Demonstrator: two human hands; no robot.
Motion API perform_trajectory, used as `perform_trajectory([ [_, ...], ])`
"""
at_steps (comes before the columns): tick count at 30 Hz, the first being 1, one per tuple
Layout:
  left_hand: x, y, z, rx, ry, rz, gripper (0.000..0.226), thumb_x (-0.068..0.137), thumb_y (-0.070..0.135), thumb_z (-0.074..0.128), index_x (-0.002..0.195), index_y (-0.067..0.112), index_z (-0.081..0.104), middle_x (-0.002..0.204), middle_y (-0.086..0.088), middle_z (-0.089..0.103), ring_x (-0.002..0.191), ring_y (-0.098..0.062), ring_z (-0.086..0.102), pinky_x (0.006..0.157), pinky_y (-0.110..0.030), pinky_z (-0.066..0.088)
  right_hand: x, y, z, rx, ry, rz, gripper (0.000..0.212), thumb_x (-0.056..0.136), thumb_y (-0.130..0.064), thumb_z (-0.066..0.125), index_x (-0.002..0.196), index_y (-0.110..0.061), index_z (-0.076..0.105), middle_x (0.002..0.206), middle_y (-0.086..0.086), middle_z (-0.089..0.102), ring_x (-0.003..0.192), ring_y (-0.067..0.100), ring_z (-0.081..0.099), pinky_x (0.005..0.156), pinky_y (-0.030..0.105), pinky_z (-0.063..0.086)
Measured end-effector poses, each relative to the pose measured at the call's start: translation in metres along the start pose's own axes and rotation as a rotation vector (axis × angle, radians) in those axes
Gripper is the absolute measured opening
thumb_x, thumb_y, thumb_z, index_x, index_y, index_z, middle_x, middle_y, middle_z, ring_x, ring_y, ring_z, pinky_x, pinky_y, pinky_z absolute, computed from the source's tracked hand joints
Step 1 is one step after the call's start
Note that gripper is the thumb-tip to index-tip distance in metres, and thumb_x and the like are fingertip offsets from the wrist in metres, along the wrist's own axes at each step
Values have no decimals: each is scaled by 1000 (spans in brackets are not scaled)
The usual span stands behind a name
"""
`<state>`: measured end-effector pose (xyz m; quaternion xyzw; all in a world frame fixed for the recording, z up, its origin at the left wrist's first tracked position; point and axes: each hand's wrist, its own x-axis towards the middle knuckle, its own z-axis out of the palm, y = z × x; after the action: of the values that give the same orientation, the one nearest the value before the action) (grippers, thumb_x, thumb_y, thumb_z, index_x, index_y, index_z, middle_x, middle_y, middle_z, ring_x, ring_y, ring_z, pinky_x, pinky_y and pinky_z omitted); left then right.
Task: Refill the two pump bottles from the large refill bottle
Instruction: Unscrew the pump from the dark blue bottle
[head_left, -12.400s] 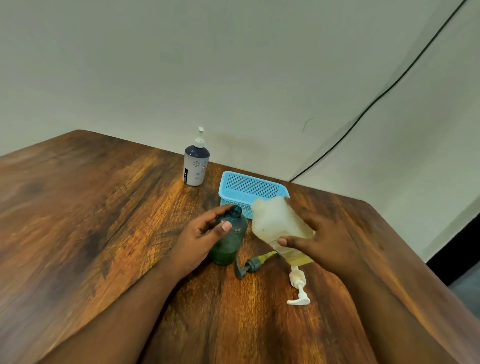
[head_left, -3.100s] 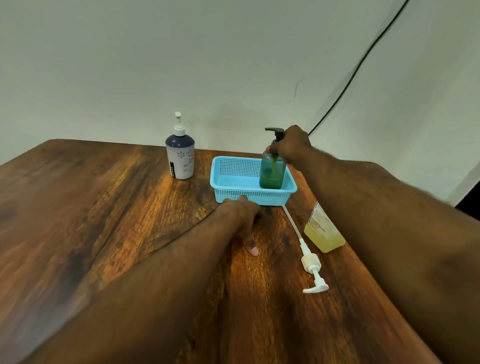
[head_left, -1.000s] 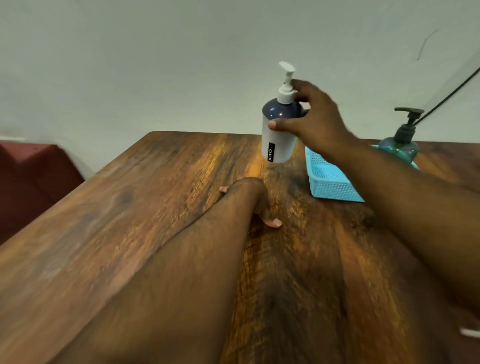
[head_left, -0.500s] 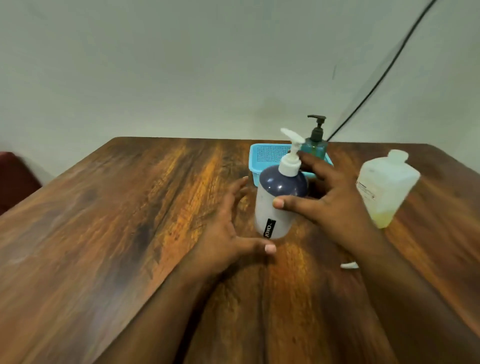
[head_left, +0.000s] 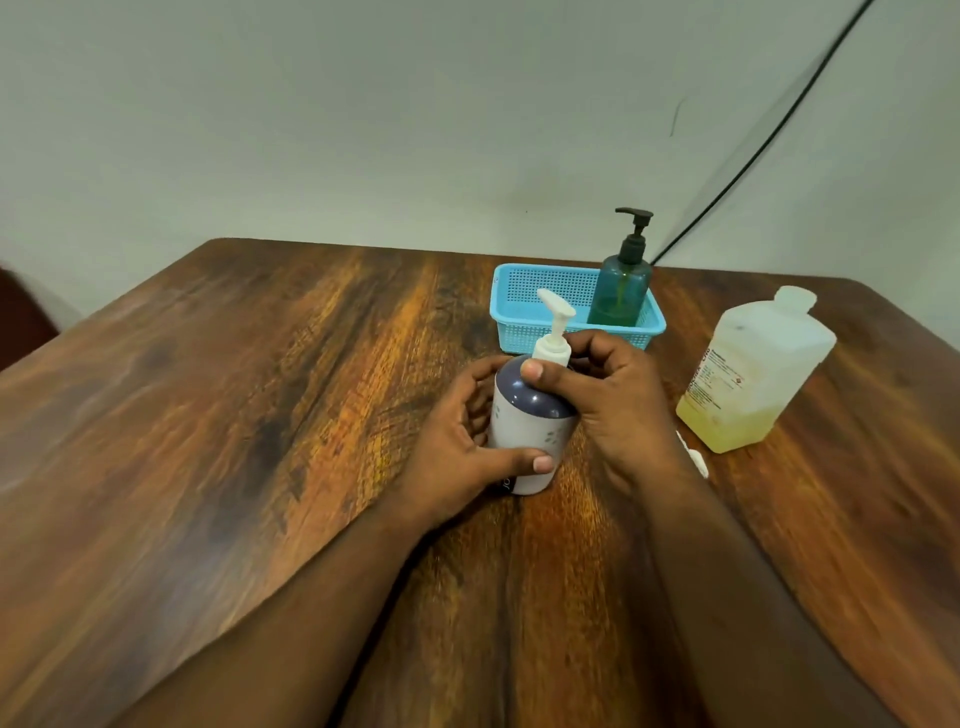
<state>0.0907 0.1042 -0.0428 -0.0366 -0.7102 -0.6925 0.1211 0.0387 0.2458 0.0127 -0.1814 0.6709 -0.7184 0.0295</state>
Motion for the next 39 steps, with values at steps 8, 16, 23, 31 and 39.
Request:
perform_trajectory([
  [8,5,-7,-4,28,-35,1,90,57,-2,90,126,30,43,128,-1,59,116,-16,62,91,-32,55,1,20,1,77,-125,-24,36,78,-23,72,112,-13,68,110,5,71,107,21,65,94,40,51],
  [16,5,-5,-4,-9,-66,-33,91,57,-2,87,130,25,40,132,1,56,118,-15,60,88,-29,55,1,19,-1,200,-149,-67,60,79,-16,67,133,-31,44,116,8,69,113,19,63,95,39,51],
  [23,6,-3,-3,-37,-89,-35,92,57,-7,83,134,16,38,130,0,58,118,-15,61,91,-28,54,1,24,-3,236,-17,-104,26,97,-10,47,119,-18,57,114,-1,69,109,17,64,90,37,53],
  [31,4,0,-3,-29,-89,-38,89,58,-5,81,132,21,39,127,5,59,116,-10,61,87,-24,54,-2,30,4,287,28,-83,24,98,-15,44,113,-21,63,115,3,69,112,19,62,95,41,50],
  [39,3,2,-3,-19,-94,-47,91,59,-4,81,135,18,37,128,4,57,117,-10,60,89,-24,54,-2,30,5,335,42,-61,25,98,-17,45,116,-17,62,114,2,69,111,19,63,96,44,50],
])
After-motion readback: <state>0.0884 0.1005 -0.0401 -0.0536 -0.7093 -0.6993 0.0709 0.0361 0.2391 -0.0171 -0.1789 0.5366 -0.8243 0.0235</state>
